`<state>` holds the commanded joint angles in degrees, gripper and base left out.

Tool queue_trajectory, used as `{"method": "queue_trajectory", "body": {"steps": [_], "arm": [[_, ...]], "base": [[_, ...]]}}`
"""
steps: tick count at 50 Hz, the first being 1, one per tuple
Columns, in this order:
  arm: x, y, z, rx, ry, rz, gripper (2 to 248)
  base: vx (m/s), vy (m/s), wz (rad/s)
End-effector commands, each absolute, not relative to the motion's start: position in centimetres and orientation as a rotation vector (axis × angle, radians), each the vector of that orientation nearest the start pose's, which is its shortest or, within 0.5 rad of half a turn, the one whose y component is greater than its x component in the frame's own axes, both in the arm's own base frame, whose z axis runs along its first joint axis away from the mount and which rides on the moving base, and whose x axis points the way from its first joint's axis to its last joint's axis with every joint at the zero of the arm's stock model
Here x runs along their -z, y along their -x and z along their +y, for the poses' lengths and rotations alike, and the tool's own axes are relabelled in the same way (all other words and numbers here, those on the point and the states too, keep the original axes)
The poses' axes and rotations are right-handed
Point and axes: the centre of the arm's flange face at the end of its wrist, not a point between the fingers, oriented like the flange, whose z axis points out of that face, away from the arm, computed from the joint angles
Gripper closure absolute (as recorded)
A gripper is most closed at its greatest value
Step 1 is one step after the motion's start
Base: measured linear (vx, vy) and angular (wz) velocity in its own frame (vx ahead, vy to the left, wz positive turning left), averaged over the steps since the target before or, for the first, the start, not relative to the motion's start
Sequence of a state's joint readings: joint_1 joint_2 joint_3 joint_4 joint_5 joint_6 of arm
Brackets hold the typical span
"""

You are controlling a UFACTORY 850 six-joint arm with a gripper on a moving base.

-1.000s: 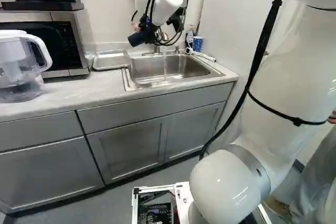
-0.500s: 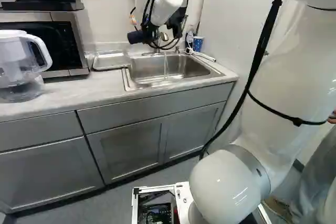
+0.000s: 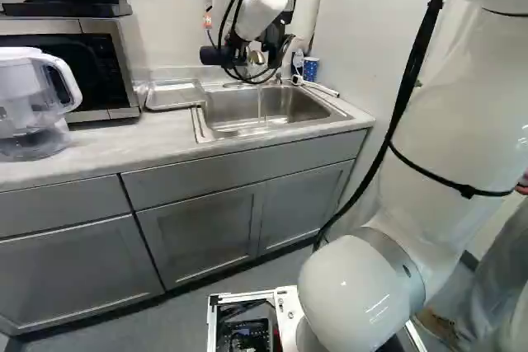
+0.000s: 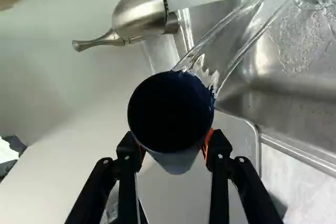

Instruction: Rinse the cup and place it in the tray

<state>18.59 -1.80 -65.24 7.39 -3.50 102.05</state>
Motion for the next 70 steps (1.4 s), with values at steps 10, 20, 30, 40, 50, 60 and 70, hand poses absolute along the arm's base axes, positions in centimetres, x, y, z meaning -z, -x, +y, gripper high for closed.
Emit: {"method": "queue_trajectory", "body": {"steps": [10,20,30,40,50,60,70], "arm": [[-65.25,-50.99,17.23,0.472,1.417,1.591,127],[-65.25,-50.99,17.23,0.410,1.326,1.656,127],[-65.25,-50.99,17.23,0.379,1.280,1.687,127],[-65.25,-50.99,17.23,0.379,1.280,1.687,127],[-65.25,-50.99,17.23,0.379,1.280,1.687,127],[-65.25,-50.99,17.23,0.379,1.280,1.687,127],[-65.25,-50.99,17.23,0.379,1.280,1.687,127]], "base": [[0.000,0.000,0.000],[0.000,0.000,0.000],[0.000,0.000,0.000],[0.000,0.000,0.000],[0.000,0.000,0.000],[0.000,0.000,0.000],[0.000,0.000,0.000]]}}
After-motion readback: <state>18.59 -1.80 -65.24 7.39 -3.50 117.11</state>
